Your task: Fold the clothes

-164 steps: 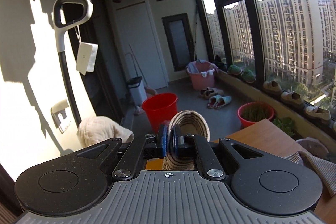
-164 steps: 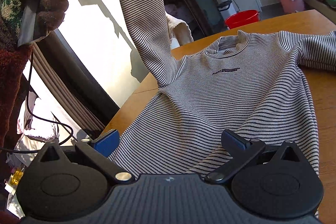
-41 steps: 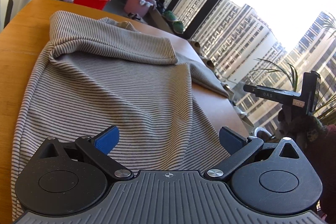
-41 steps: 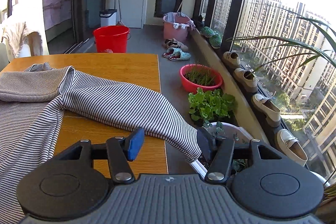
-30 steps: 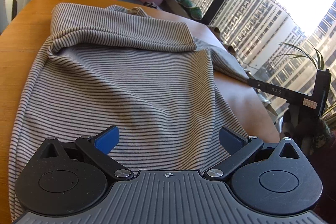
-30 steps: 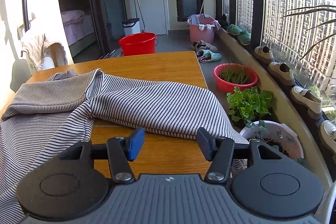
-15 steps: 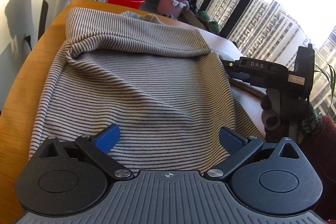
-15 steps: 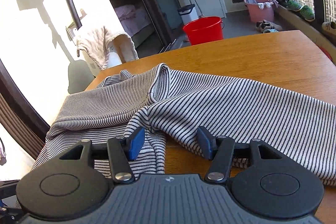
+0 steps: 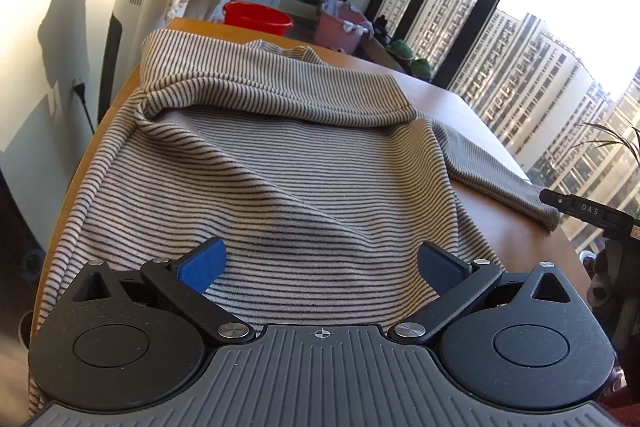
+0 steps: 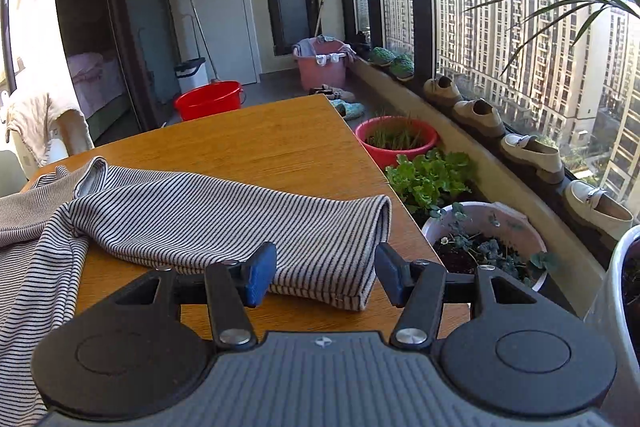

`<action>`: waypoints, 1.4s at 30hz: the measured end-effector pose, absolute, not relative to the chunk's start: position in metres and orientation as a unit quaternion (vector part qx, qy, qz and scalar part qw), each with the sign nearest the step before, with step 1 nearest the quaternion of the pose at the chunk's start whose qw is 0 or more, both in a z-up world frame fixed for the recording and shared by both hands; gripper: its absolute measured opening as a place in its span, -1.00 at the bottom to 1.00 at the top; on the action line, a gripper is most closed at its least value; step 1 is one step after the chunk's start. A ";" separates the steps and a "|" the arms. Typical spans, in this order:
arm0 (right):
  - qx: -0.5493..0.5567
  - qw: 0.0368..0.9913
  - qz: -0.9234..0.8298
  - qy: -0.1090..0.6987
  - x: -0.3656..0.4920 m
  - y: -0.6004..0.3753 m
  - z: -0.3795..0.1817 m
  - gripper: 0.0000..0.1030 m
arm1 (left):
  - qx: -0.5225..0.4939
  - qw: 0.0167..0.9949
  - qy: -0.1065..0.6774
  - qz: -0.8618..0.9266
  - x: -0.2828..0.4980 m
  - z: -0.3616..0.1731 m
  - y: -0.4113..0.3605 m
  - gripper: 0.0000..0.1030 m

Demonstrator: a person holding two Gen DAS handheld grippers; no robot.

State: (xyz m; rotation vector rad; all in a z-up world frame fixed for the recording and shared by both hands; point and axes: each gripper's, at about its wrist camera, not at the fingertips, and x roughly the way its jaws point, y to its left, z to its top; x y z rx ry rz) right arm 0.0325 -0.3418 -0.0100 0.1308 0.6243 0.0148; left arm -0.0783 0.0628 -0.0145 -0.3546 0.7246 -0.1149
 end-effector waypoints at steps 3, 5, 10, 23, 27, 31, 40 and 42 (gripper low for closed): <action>0.073 0.946 0.002 0.317 0.047 -0.347 -0.019 0.07 | -0.184 0.915 0.354 -0.060 -0.077 -0.012 0.067 1.00; 0.061 0.949 0.013 0.310 0.053 -0.340 -0.019 -0.16 | -0.187 0.915 0.351 -0.062 -0.076 -0.010 0.067 1.00; 0.011 0.956 0.053 0.287 0.064 -0.313 -0.007 -0.85 | -0.193 0.914 0.351 -0.057 -0.070 -0.007 0.068 1.00; -0.037 0.976 0.045 0.209 0.079 -0.315 0.044 -0.91 | -0.176 0.910 0.362 -0.101 -0.034 -0.016 0.034 1.00; -0.045 0.980 0.036 0.189 0.086 -0.323 0.061 -0.92 | -0.172 0.908 0.364 -0.115 -0.019 -0.017 0.022 1.00; -0.052 0.983 0.022 0.174 0.092 -0.333 0.081 -0.92 | -0.181 0.900 0.368 -0.145 0.001 -0.019 0.002 1.00; -0.108 0.983 0.026 0.145 0.108 -0.299 0.132 -0.92 | -0.190 0.895 0.388 -0.114 0.003 -0.012 -0.016 1.00; -0.129 0.982 0.039 0.134 0.110 -0.275 0.144 -0.92 | -0.183 0.898 0.389 -0.098 -0.003 -0.010 -0.012 1.00</action>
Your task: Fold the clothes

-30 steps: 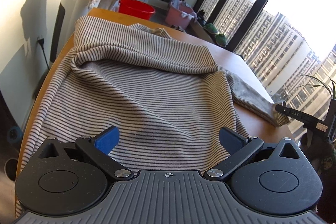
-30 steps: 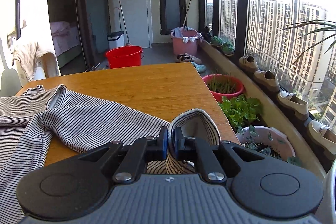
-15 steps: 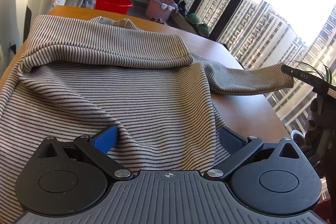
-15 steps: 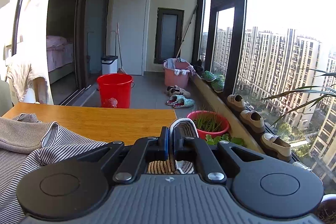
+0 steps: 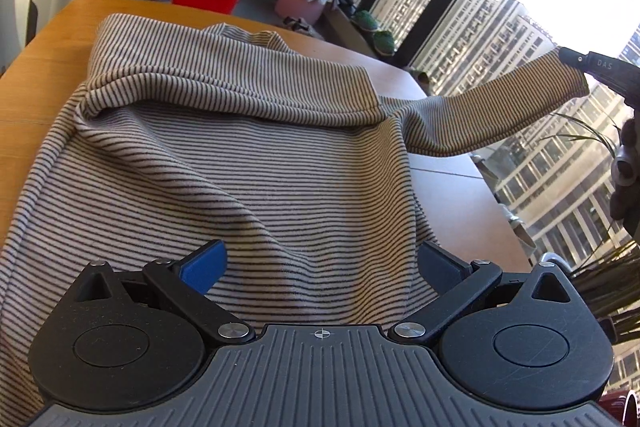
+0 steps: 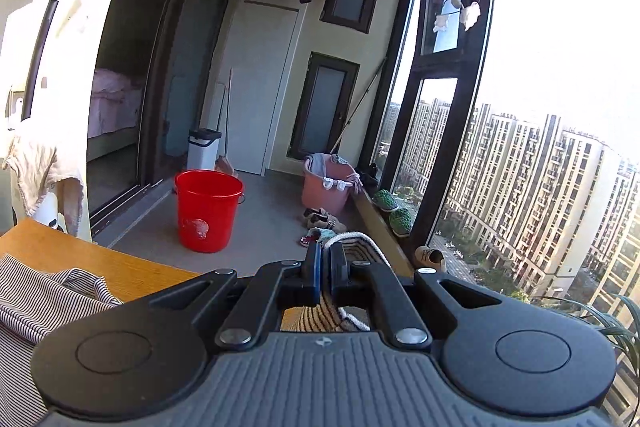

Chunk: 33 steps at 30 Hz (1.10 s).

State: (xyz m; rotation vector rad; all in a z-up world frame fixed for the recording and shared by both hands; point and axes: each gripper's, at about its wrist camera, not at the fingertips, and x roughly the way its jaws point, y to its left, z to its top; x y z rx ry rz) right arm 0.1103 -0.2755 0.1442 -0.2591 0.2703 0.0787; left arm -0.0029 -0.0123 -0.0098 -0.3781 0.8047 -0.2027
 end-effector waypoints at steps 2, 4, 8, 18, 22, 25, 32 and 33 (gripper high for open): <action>-0.142 0.980 0.056 0.129 0.113 -0.249 0.155 -0.92 | -0.175 0.902 0.386 -0.084 -0.011 -0.008 -0.007 1.00; -0.157 0.977 0.074 0.124 0.114 -0.222 0.164 -0.93 | -0.182 0.902 0.383 -0.088 -0.016 -0.008 -0.004 1.00; -0.178 0.971 0.116 0.109 0.112 -0.168 0.178 -0.96 | -0.190 0.904 0.372 -0.096 -0.028 -0.006 0.001 1.00; -0.241 0.930 0.223 0.163 0.099 -0.093 0.168 -0.67 | -0.222 0.900 0.362 -0.099 -0.036 -0.019 0.022 1.00; -0.329 0.889 0.232 0.218 0.093 -0.104 0.107 0.10 | -0.232 0.900 0.355 -0.103 -0.040 -0.024 0.025 1.00; -0.361 0.873 0.200 0.261 0.098 -0.126 0.058 0.10 | -0.234 0.901 0.349 -0.109 -0.045 -0.025 0.025 1.00; -0.321 0.883 0.124 0.320 0.148 -0.160 0.004 0.08 | -0.230 0.903 0.344 -0.112 -0.049 -0.025 0.024 1.00; -0.308 0.886 0.118 0.326 0.154 -0.163 0.001 -0.13 | -0.228 0.904 0.344 -0.113 -0.049 -0.025 0.024 1.00</action>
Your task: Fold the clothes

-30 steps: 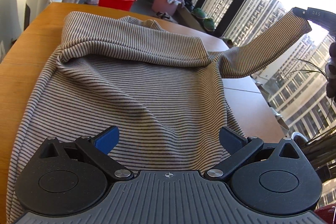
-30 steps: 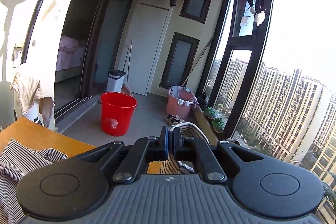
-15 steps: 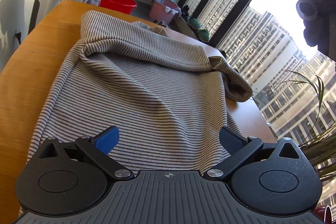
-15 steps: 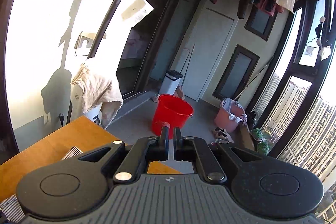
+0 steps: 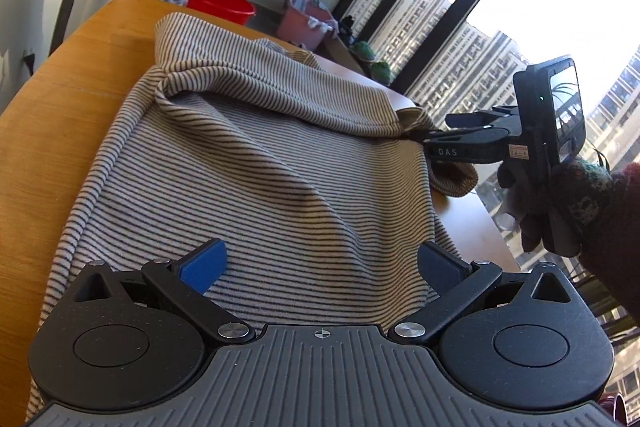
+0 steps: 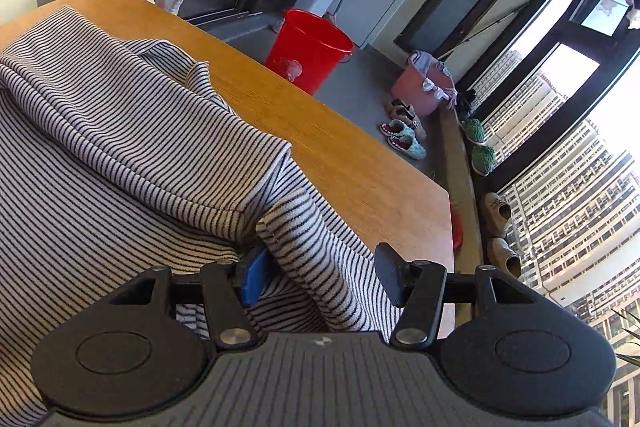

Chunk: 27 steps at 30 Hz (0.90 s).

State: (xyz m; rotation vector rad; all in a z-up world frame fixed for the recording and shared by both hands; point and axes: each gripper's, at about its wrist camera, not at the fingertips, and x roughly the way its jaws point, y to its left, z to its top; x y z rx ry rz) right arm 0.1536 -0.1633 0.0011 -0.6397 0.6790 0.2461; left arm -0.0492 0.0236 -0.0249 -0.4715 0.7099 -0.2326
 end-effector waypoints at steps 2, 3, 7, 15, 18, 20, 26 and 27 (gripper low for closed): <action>-0.292 0.892 0.105 0.328 0.160 -0.167 0.009 -0.86 | -0.226 0.905 0.343 -0.113 -0.050 -0.025 0.023 1.00; -0.286 0.897 0.096 0.324 0.163 -0.170 0.016 -0.87 | -0.225 0.905 0.342 -0.113 -0.051 -0.025 0.023 1.00; -0.225 0.940 0.069 0.248 0.162 -0.190 0.093 -0.87 | -0.227 0.906 0.339 -0.115 -0.052 -0.026 0.024 1.00; -0.172 0.968 0.088 0.157 0.147 -0.184 0.195 -0.87 | -0.232 0.906 0.333 -0.118 -0.054 -0.027 0.024 1.00; -0.167 0.966 0.116 0.157 0.145 -0.167 0.198 -0.87 | -0.235 0.906 0.331 -0.121 -0.055 -0.028 0.026 1.00; -0.174 0.963 0.138 0.157 0.139 -0.151 0.196 -0.87 | -0.238 0.905 0.330 -0.123 -0.056 -0.028 0.027 1.00; -0.183 0.952 0.186 0.160 0.127 -0.110 0.192 -0.87 | -0.240 0.905 0.327 -0.126 -0.056 -0.030 0.028 1.00; -0.184 0.950 0.193 0.162 0.127 -0.103 0.190 -0.87 | -0.240 0.905 0.327 -0.126 -0.055 -0.030 0.028 1.00</action>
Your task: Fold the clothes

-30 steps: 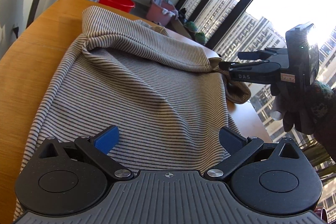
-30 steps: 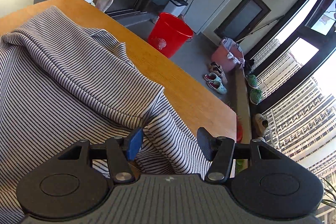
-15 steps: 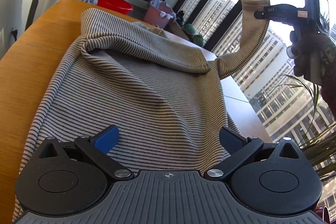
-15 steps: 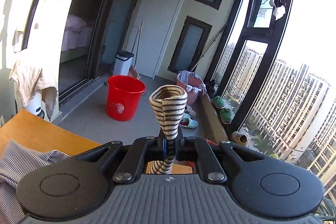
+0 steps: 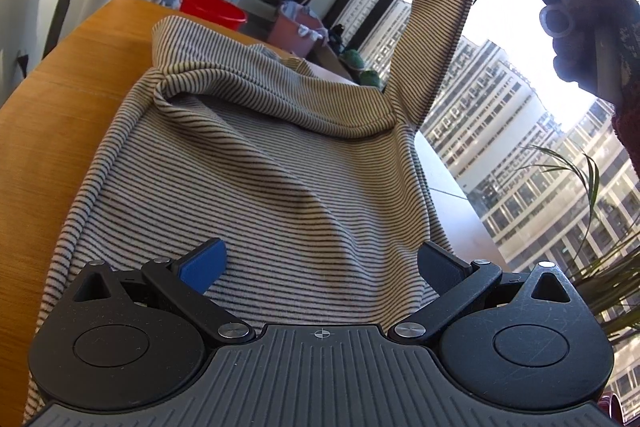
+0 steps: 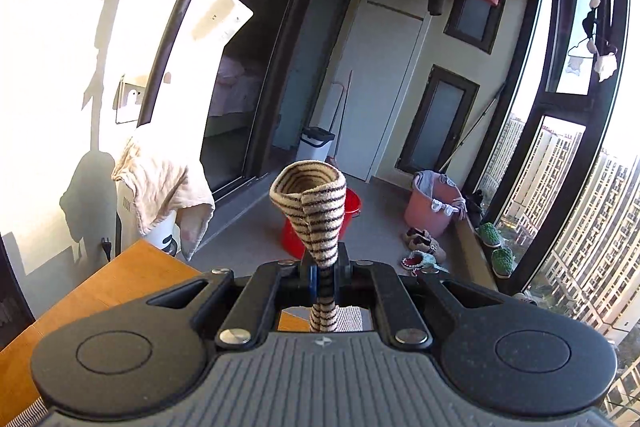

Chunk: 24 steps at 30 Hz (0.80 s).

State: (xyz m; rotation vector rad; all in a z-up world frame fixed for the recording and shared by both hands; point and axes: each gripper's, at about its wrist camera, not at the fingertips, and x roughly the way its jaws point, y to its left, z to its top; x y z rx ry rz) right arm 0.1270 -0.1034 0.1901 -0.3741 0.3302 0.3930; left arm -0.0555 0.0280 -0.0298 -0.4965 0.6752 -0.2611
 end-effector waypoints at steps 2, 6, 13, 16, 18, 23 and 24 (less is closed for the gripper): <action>-0.186 0.946 0.207 0.167 0.127 -0.089 0.187 -0.87 | -0.241 0.905 0.326 -0.127 -0.055 -0.030 0.029 1.00; -0.189 0.933 0.247 0.182 0.124 -0.058 0.170 -0.87 | -0.239 0.906 0.323 -0.131 -0.058 -0.030 0.029 1.00; -0.139 0.899 0.342 0.236 0.119 -0.008 0.131 -0.63 | -0.246 0.905 0.317 -0.139 -0.061 -0.031 0.033 1.00; -0.097 0.890 0.380 0.232 0.114 -0.013 0.133 -0.40 | -0.254 0.904 0.311 -0.145 -0.062 -0.033 0.036 1.00; -0.075 0.890 0.391 0.222 0.112 -0.030 0.140 -0.26 | -0.261 0.903 0.309 -0.147 -0.062 -0.034 0.039 1.00; -0.043 0.908 0.360 0.211 0.114 -0.098 0.137 -0.04 | -0.249 0.903 0.322 -0.140 -0.057 -0.031 0.035 1.00; -0.039 0.912 0.348 0.213 0.115 -0.114 0.134 -0.04 | -0.243 0.904 0.324 -0.137 -0.056 -0.030 0.033 1.00</action>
